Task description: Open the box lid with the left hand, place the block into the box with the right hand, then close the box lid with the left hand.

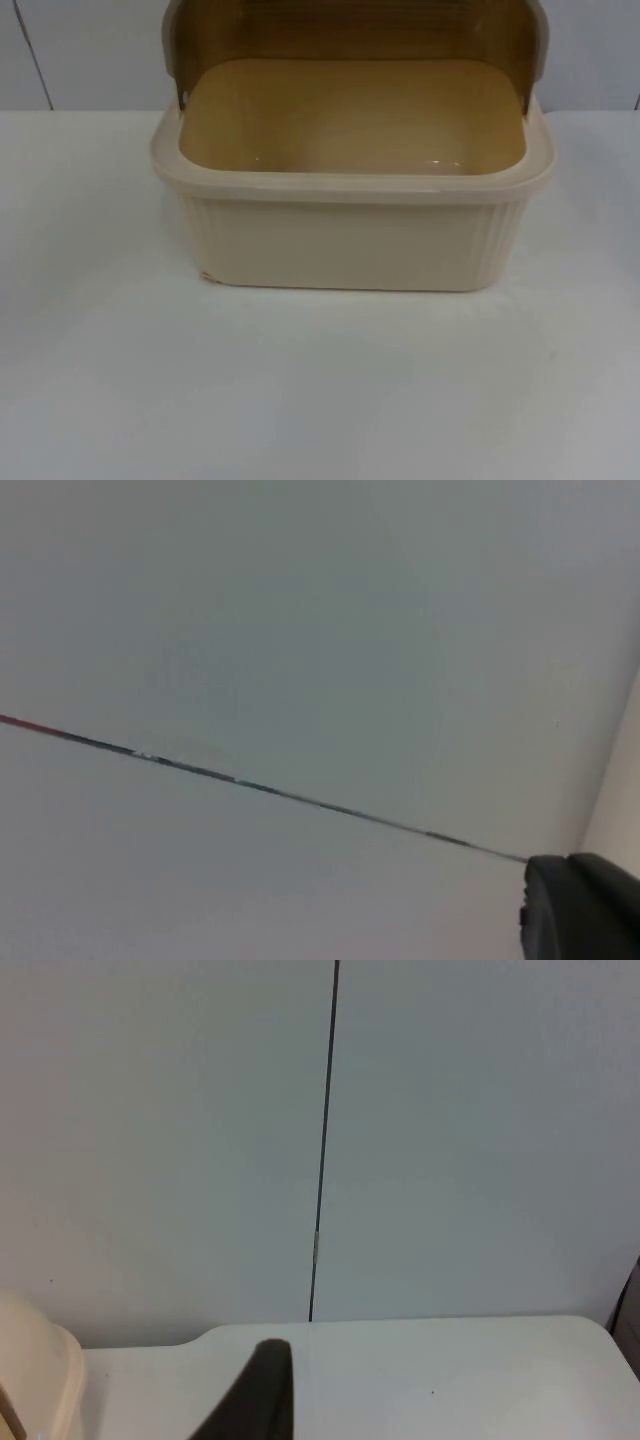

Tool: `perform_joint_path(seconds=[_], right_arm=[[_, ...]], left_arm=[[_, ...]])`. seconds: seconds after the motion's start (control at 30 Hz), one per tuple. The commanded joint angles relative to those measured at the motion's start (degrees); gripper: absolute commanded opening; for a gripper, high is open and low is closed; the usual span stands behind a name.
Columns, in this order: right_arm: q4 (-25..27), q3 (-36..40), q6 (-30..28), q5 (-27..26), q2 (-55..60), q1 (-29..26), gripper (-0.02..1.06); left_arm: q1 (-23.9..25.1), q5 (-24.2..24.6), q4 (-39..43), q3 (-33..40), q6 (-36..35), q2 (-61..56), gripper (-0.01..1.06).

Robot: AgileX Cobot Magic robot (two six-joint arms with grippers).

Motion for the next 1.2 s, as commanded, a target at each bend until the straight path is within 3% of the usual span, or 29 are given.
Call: perform_joint_path(seconds=[0.0,0.1,0.13,0.17,0.2,0.23,0.27,0.3,0.43,0.77,0.93,1.17], right_arm=[[-0.4,0.1,0.0,-0.6,-0.3,-0.5,1.05],[-0.2,0.1,0.0,-0.4,-0.3,-0.5,1.05],[-0.2,0.1,0.0,-0.3,-0.3,-0.5,1.05],[-0.2,0.1,0.0,-0.3,-0.3,-0.5,1.05],[-0.2,0.1,0.0,-0.3,-0.3,-0.5,1.05],[-0.2,0.1,0.0,-0.3,-0.3,-0.5,1.05],[-0.2,0.1,0.0,-0.3,-0.3,-0.5,1.05],[-0.2,0.1,0.0,-0.3,-0.3,-0.5,1.05],[-0.2,0.1,0.0,-0.2,-0.3,-0.5,1.05],[-0.2,0.1,0.0,-0.2,0.4,-0.5,1.05],[-0.2,0.1,0.1,-0.3,0.6,-0.5,1.05],[-0.2,0.1,0.1,-1.2,0.6,-0.5,1.05]], left_arm=[[0.1,-2.0,-3.2,-0.4,-0.1,-0.1,0.00],[1.2,-1.3,-17.7,-0.4,12.2,0.4,0.00],[2.3,1.1,-25.8,-0.6,22.6,0.9,0.00],[4.5,7.4,-44.3,-1.2,37.1,1.6,0.00],[4.5,7.4,-44.3,-1.2,37.1,1.6,0.00],[6.8,12.2,-55.9,-1.8,45.9,2.4,0.00],[8.9,14.5,-62.0,-2.2,49.5,2.9,0.00],[9.9,13.6,-64.5,-2.6,49.8,3.4,0.00],[10.2,10.1,-62.1,-2.8,49.0,4.2,0.00],[10.2,10.9,-61.5,-2.8,46.9,8.4,0.00],[10.2,7.9,-61.2,-2.8,46.9,9.7,0.00],[10.2,8.4,-61.4,-2.8,47.4,10.8,0.00]])
